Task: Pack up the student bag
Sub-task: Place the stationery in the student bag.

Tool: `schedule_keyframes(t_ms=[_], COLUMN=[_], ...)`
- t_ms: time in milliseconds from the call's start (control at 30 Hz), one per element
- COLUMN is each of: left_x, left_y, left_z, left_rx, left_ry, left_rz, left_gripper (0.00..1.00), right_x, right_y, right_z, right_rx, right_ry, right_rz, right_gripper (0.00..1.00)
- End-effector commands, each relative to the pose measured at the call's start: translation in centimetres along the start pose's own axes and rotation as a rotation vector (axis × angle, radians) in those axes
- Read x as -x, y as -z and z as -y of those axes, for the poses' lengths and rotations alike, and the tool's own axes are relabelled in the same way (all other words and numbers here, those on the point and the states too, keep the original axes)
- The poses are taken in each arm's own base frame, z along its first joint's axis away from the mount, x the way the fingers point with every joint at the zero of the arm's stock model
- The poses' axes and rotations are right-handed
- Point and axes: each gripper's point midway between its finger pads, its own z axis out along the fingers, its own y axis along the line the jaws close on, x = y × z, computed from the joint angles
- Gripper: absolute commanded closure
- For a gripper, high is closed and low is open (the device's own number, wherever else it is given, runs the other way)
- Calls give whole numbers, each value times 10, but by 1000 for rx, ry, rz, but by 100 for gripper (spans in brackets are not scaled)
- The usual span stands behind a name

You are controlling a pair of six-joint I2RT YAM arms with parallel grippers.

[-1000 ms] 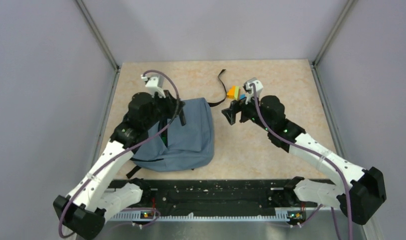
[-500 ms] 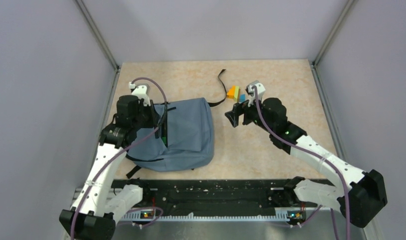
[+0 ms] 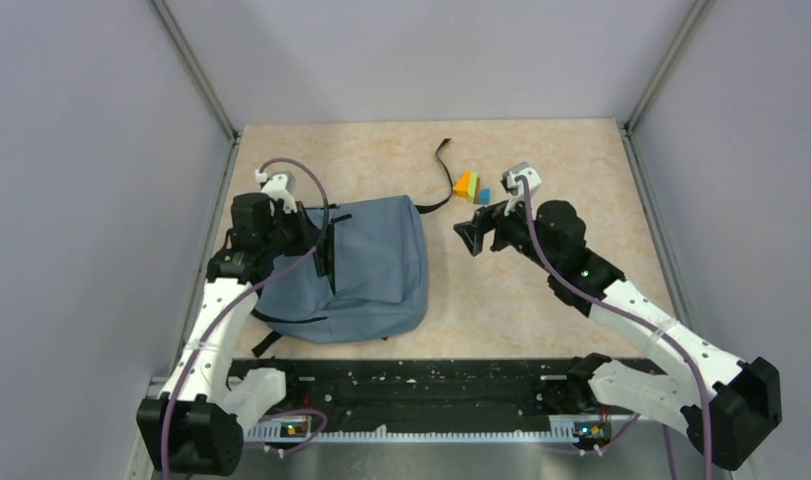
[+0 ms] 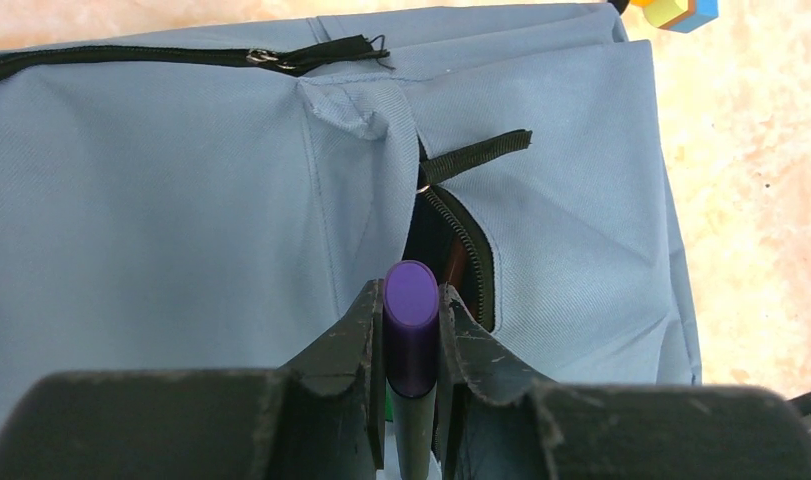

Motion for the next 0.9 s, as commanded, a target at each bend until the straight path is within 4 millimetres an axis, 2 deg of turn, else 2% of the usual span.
schedule_keyframes(t_ms=[0,300,433,467,533,667,733,800,867], left_x=[16,11,3,1,-1,3,5,6,4], left_y=[-4,-16,-21,-22,-21,-12,-8,-3,0], left_z=[7,6,4,6,9,-5,-9,-12,-14], left_rx=[-62,-104,-108,-126,-138,-42,-9,8,19], left_ry=[6,38,43,44,40,4,-13,-37,-46], left_rz=[72,73,48,38,23,4,9,18,26], left_gripper=[100,99,97,94,82,62,48,38,36], right_x=[15,15,15,14,14,15,15,15,14], right_y=[4,5,4,4,4,5,4,4,3], right_z=[-2,-4,-5,-5,-5,-6,-7,-7,-7], right_rx=[14,24,31,31,29,34,39,42,43], right_ry=[13,13,12,11,11,8,8,7,7], right_rz=[59,61,62,59,58,61,61,61,59], right_gripper=[14,14,14,14,14,14,14,14,14])
